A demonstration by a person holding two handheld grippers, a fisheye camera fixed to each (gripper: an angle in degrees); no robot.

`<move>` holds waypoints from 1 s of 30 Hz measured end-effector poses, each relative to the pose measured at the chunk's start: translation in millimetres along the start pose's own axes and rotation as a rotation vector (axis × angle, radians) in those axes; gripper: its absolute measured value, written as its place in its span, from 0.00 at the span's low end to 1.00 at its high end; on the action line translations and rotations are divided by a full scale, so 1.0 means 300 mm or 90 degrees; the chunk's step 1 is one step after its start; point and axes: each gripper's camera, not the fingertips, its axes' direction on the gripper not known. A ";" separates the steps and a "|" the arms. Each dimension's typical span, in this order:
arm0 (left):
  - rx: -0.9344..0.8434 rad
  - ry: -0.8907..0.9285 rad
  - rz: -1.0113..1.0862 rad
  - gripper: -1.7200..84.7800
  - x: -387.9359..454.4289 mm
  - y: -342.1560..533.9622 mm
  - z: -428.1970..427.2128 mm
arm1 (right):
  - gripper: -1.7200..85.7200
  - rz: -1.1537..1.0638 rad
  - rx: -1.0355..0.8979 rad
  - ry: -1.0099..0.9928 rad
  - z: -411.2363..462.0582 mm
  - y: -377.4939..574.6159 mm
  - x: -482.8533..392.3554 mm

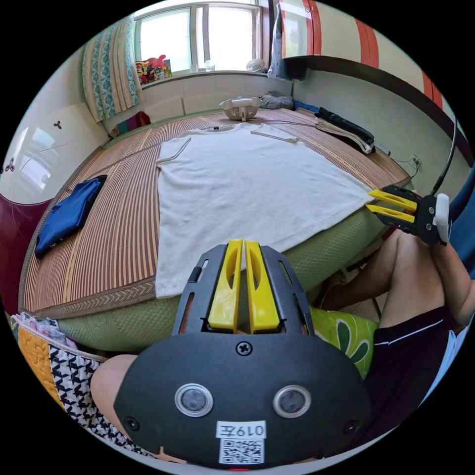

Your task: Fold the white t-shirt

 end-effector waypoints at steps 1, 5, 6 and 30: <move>0.000 0.002 -0.001 0.03 -0.003 -0.002 0.002 | 0.10 -0.004 0.000 0.004 0.003 -0.005 -0.009; -0.002 0.007 -0.013 0.03 -0.026 -0.015 0.021 | 0.10 -0.017 -0.001 0.017 0.014 -0.041 -0.051; -0.003 0.010 -0.016 0.03 -0.034 -0.018 0.028 | 0.10 -0.025 0.000 0.021 0.016 -0.050 -0.063; -0.029 0.004 -0.071 0.03 -0.263 -0.119 0.201 | 0.01 -0.069 -0.003 0.025 0.189 -0.243 -0.133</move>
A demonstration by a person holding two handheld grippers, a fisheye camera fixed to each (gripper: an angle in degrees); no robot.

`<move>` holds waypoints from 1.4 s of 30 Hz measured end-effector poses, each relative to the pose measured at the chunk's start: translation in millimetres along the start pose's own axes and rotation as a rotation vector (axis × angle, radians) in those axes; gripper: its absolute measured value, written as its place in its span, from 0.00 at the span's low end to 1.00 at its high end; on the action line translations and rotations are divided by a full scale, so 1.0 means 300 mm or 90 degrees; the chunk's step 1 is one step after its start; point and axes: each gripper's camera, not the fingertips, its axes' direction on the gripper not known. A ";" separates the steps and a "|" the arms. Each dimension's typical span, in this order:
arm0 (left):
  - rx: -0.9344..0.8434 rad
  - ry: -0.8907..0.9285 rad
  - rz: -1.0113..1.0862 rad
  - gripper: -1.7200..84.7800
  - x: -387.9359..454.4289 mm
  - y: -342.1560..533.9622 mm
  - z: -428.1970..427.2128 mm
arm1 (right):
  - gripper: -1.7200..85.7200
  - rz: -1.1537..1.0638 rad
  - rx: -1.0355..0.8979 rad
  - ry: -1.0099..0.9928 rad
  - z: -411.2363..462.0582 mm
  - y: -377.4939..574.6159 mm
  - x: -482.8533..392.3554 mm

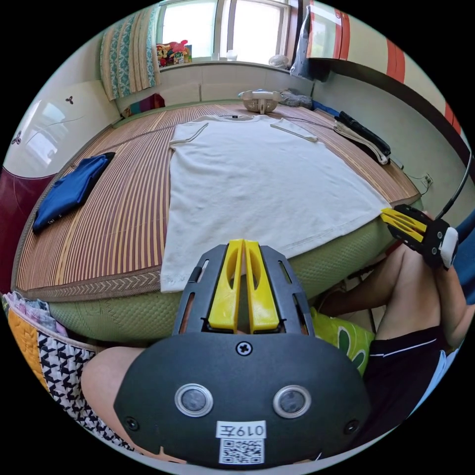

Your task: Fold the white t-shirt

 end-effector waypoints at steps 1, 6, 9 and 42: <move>-0.001 0.003 -0.003 0.03 -0.009 -0.005 0.005 | 0.01 -0.002 -0.001 -0.007 0.008 -0.002 0.002; -0.022 -0.009 -0.004 0.03 -0.075 -0.054 0.040 | 0.01 -0.016 0.005 -0.020 0.065 -0.036 0.019; -0.042 -0.024 0.007 0.03 -0.101 -0.083 0.055 | 0.02 -0.024 0.002 -0.012 0.103 -0.059 0.024; -0.037 0.199 -0.141 0.03 -1.163 -0.889 0.511 | 0.03 0.284 0.315 -0.311 0.597 -1.354 0.792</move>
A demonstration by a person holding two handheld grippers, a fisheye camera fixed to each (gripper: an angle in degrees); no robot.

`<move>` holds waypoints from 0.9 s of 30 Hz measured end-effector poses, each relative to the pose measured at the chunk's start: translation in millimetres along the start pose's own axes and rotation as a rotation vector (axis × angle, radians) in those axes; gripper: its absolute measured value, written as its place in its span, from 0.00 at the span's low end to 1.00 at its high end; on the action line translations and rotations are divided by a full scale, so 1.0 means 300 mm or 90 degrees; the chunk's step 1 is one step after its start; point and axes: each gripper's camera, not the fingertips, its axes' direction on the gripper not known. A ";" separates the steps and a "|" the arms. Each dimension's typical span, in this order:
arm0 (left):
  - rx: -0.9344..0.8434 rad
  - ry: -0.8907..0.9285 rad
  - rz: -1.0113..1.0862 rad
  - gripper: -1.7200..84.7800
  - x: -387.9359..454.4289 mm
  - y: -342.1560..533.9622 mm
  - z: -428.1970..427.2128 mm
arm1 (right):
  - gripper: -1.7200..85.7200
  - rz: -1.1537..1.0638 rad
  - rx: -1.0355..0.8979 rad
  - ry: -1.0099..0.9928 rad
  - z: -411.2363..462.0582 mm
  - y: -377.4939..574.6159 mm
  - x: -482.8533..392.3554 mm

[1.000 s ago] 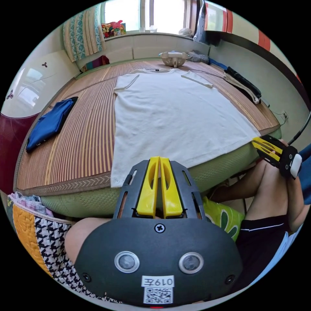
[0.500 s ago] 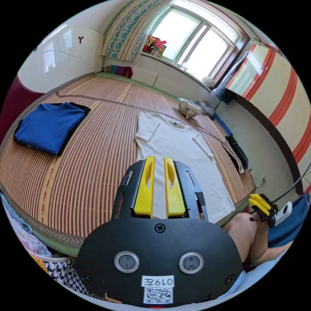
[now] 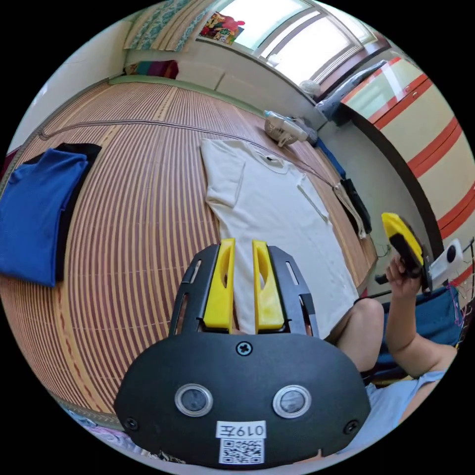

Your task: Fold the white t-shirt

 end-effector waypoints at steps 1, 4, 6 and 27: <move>-0.002 -0.003 -0.002 0.03 -0.008 -0.016 0.004 | 0.02 -0.007 -0.008 -0.019 0.060 -0.040 0.002; -0.037 -0.007 0.017 0.03 -0.033 -0.080 0.041 | 0.01 -0.063 -0.066 -0.100 0.384 -0.221 -0.017; -0.085 -0.069 0.037 0.04 -0.044 -0.113 0.083 | 0.01 -0.123 -0.112 -0.127 0.625 -0.330 -0.058; -0.101 0.004 -0.006 0.08 -0.281 -0.323 0.218 | 0.07 -0.596 -0.350 -0.070 1.641 -0.611 -0.536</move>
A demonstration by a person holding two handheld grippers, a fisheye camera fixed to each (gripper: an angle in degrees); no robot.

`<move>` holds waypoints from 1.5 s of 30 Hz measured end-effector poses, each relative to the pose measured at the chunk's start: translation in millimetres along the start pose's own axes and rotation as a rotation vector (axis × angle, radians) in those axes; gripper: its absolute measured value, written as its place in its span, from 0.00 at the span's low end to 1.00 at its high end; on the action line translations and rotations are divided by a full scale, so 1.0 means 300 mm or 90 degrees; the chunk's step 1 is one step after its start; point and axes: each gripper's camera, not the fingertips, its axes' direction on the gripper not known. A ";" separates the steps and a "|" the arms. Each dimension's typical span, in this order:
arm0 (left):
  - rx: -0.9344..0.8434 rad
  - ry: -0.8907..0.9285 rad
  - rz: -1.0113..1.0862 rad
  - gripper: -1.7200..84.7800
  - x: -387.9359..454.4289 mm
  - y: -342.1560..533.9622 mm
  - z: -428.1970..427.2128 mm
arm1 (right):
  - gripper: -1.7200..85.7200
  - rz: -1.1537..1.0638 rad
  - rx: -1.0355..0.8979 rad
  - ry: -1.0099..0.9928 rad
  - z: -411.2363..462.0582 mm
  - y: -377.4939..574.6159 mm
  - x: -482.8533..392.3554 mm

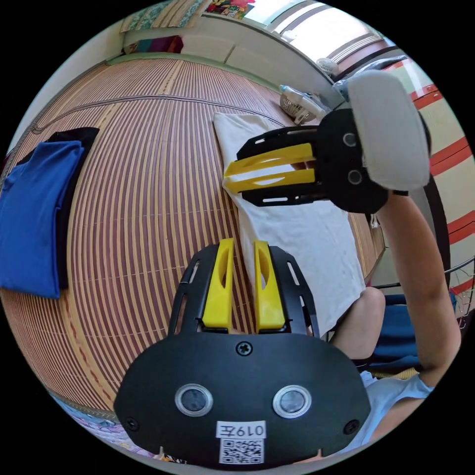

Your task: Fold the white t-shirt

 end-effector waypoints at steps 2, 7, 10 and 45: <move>-0.005 -0.011 0.004 0.08 -0.005 -0.014 0.010 | 0.07 -0.001 -0.004 0.003 0.037 -0.039 0.018; -0.018 -0.029 0.005 0.07 -0.026 -0.049 0.041 | 0.08 0.014 0.003 -0.018 0.110 -0.128 0.083; -0.018 -0.029 0.007 0.06 -0.033 -0.067 0.060 | 0.08 0.010 0.004 -0.021 0.152 -0.182 0.111; -0.022 -0.019 -0.052 0.03 -0.153 -0.131 0.135 | 0.02 0.129 0.039 -0.040 0.426 -0.402 0.214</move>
